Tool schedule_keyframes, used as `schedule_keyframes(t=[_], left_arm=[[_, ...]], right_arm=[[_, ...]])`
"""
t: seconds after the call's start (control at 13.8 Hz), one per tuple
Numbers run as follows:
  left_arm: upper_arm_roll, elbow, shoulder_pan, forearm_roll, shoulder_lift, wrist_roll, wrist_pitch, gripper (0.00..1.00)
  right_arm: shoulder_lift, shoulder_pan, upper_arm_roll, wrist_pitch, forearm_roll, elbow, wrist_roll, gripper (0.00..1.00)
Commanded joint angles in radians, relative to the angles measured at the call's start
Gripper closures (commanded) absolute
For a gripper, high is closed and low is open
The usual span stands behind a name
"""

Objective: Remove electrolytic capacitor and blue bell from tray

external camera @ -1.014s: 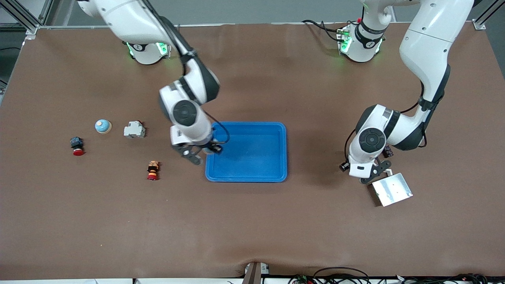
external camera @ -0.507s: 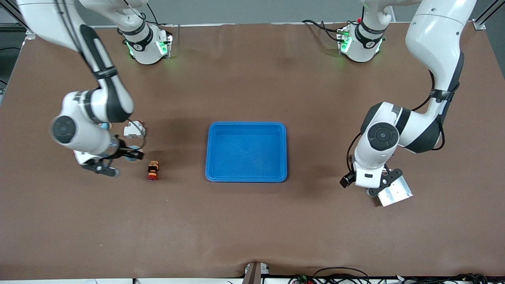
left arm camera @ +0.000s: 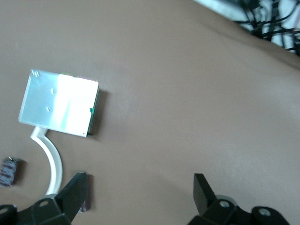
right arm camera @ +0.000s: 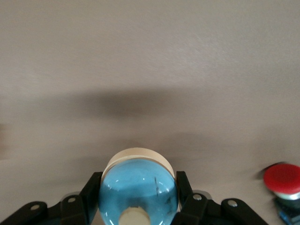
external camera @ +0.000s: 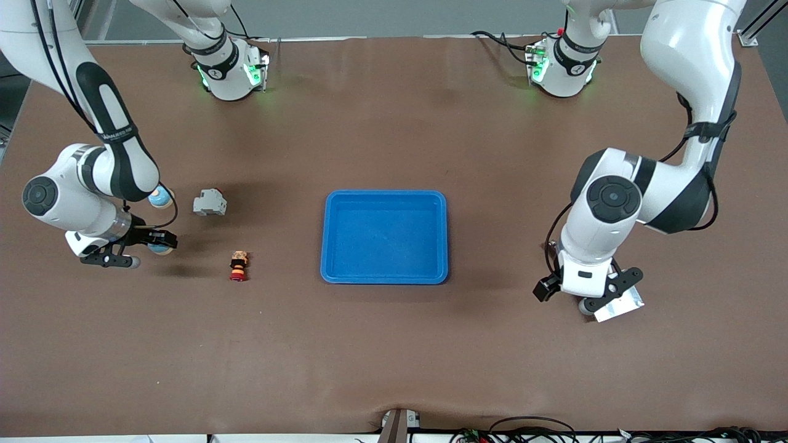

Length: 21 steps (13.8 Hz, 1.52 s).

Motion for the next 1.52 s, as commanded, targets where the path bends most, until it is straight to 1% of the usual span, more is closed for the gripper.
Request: schedule_keyframes(t=[0.0,0.14,0.22,0.43,0.51,0.65,0.72,0.8,0.87,1.01,1.16,1.3,1.45], left_arm=[[-0.012,-0.009,0.025,0.003,-0.063,0.085,-0.033,0.00],[-0.014,-0.007,0.028,0.003,-0.104,0.114,-0.084,0.00],[-0.014,-0.001,0.028,0.002,-0.121,0.172,-0.124,0.00],[-0.004,0.074,0.037,-0.023,-0.161,0.287,-0.265,0.00],[-0.014,0.095,0.056,-0.024,-0.170,0.322,-0.313,0.00],[-0.008,0.128,0.068,-0.091,-0.204,0.405,-0.380,0.00],[-0.006,0.128,0.088,-0.125,-0.222,0.454,-0.408,0.00],[-0.014,0.128,0.125,-0.154,-0.253,0.514,-0.436,0.00],[-0.006,0.120,0.137,-0.184,-0.289,0.586,-0.460,0.00],[0.029,0.114,0.139,-0.248,-0.360,0.705,-0.528,0.00],[0.089,0.102,0.126,-0.296,-0.428,0.816,-0.603,0.00],[0.168,0.047,0.082,-0.323,-0.507,0.907,-0.623,0.00],[0.212,0.008,0.057,-0.352,-0.563,0.947,-0.655,0.00]], right_arm=[[0.027,-0.032,0.025,0.018,-0.011,-0.004,-0.028,1.00],[0.047,-0.029,0.027,0.034,-0.008,-0.006,-0.028,1.00],[0.056,-0.029,0.027,0.052,-0.006,-0.009,-0.028,1.00],[0.075,-0.005,0.027,0.095,-0.006,-0.016,-0.016,1.00],[0.081,-0.001,0.027,0.109,-0.003,-0.016,-0.016,1.00],[0.087,0.008,0.027,0.116,-0.001,-0.012,-0.011,1.00],[0.087,0.018,0.027,0.116,-0.001,-0.010,0.006,1.00],[0.087,0.032,0.027,0.116,-0.001,-0.010,0.029,1.00],[0.087,0.045,0.027,0.118,-0.001,-0.009,0.050,1.00],[0.087,0.052,0.027,0.124,-0.001,-0.007,0.061,1.00],[0.089,0.058,0.027,0.136,-0.001,-0.007,0.069,1.00],[0.096,0.075,0.027,0.149,-0.001,-0.006,0.104,1.00],[0.104,0.078,0.025,0.162,-0.001,-0.004,0.107,1.00]])
